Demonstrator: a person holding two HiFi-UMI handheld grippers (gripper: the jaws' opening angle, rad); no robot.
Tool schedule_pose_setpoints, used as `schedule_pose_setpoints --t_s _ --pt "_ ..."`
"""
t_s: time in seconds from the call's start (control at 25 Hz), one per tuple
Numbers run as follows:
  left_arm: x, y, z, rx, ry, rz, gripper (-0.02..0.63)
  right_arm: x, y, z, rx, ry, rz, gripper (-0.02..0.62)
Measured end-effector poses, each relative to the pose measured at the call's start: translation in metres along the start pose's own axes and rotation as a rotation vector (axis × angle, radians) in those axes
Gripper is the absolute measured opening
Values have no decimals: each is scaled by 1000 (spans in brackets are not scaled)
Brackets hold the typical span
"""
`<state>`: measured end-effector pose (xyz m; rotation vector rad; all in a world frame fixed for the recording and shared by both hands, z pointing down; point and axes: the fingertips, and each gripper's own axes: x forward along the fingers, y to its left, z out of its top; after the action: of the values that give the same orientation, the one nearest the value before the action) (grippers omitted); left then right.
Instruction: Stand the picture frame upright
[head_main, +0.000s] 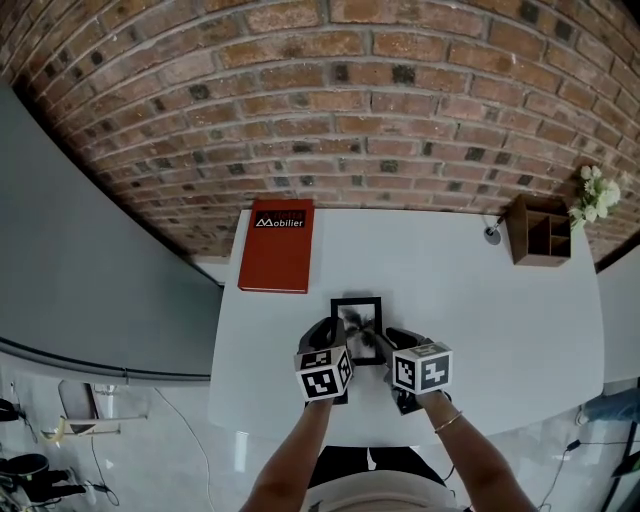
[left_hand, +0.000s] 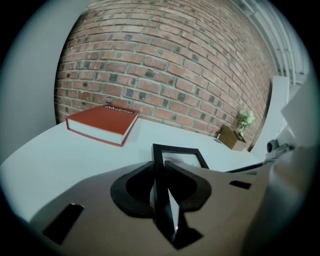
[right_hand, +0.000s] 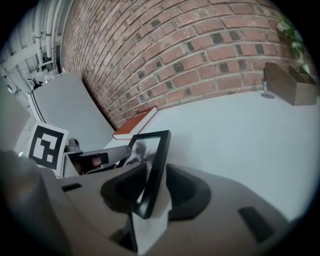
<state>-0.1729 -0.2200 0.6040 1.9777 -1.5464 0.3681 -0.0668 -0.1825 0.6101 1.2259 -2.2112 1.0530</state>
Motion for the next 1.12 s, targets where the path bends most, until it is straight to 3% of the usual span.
schedule_pose_setpoints --t_s 0.4,0.6,1.12 --pt "-5 3 4 -34 -28 -18 61 11 9 -6 55 38 87 107" --pt "-9 4 6 -38 -40 -23 61 11 8 -5 42 39 71 107" --pt "-34 -8 49 -8 -156 -62 61 -22 30 35 -135 -157 23 103"
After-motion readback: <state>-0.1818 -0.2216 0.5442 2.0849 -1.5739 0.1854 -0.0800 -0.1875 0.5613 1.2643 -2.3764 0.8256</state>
